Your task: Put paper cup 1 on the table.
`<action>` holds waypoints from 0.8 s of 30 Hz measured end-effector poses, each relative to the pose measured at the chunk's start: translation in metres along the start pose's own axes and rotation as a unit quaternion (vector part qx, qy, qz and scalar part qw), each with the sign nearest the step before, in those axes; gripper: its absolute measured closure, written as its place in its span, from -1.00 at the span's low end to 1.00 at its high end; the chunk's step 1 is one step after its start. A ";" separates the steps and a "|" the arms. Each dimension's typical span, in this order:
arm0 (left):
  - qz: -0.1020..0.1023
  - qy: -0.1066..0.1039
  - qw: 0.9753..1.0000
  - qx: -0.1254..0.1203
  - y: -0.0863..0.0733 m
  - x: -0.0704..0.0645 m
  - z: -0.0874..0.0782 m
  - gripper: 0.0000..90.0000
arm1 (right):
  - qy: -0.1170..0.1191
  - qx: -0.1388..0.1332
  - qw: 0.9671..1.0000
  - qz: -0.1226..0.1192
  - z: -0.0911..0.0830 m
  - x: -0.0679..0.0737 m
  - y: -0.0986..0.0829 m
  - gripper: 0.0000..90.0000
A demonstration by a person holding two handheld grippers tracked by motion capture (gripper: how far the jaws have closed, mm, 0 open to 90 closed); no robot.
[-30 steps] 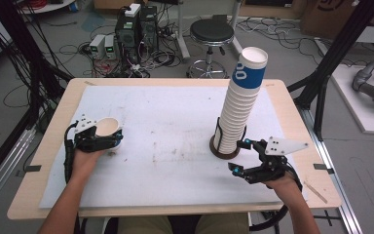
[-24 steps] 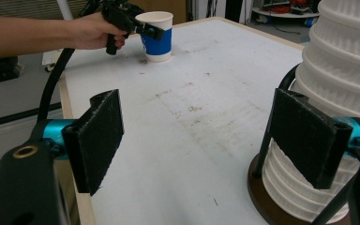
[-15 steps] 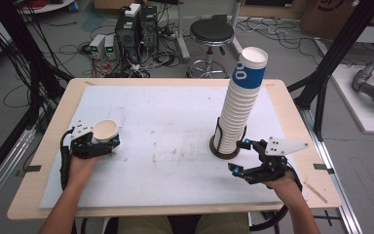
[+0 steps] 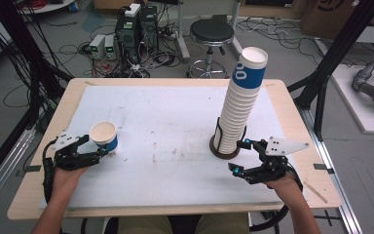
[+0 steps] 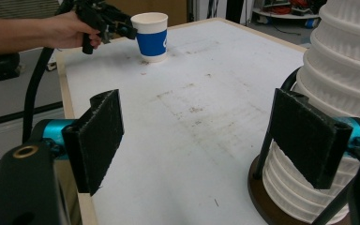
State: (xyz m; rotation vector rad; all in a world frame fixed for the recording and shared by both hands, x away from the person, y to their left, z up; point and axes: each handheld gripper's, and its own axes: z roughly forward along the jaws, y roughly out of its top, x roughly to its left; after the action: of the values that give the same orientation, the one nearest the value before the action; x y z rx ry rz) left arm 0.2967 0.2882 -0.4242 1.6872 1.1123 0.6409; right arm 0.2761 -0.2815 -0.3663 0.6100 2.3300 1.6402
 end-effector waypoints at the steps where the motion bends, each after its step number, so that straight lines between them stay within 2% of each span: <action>1: -0.001 -0.001 1.000 -0.009 0.001 0.000 -0.004 -0.65 | 0.000 0.000 1.000 0.001 0.000 0.000 0.000 -0.58; 4: -0.007 -0.009 0.999 -0.045 0.010 -0.002 -0.014 -0.65 | -0.003 -0.001 1.000 0.002 -0.001 -0.001 0.001 -0.58; 6: -0.013 -0.020 0.997 -0.070 0.018 -0.005 -0.018 -0.65 | -0.004 -0.001 1.000 0.002 -0.001 -0.001 0.001 -0.58; 10: -0.009 -0.035 0.994 -0.100 0.035 -0.013 -0.021 -0.65 | -0.010 0.004 1.000 0.004 0.000 -0.003 0.002 -0.58; 12: -0.013 -0.047 0.992 -0.113 0.043 -0.017 -0.022 -0.65 | -0.013 0.006 1.000 0.005 0.000 -0.004 0.002 -0.58; 13: -0.008 -0.051 0.992 -0.119 0.047 -0.019 -0.022 -0.65 | -0.015 0.004 1.000 0.008 0.000 -0.005 0.003 -0.58; 18: 0.003 -0.067 0.989 -0.131 0.059 -0.026 -0.017 -0.65 | -0.020 0.001 1.000 0.009 -0.002 -0.007 0.003 -0.58; 24: 0.005 -0.078 0.988 -0.130 0.064 -0.033 -0.009 -0.65 | -0.023 0.003 1.000 0.008 -0.003 -0.005 0.004 -0.58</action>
State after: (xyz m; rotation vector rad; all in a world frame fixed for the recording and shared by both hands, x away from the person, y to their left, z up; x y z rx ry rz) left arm 0.2993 0.2558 -0.3588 1.4918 0.8695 0.6199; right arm 0.2802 -0.2852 -0.3622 0.6627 2.3050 1.6087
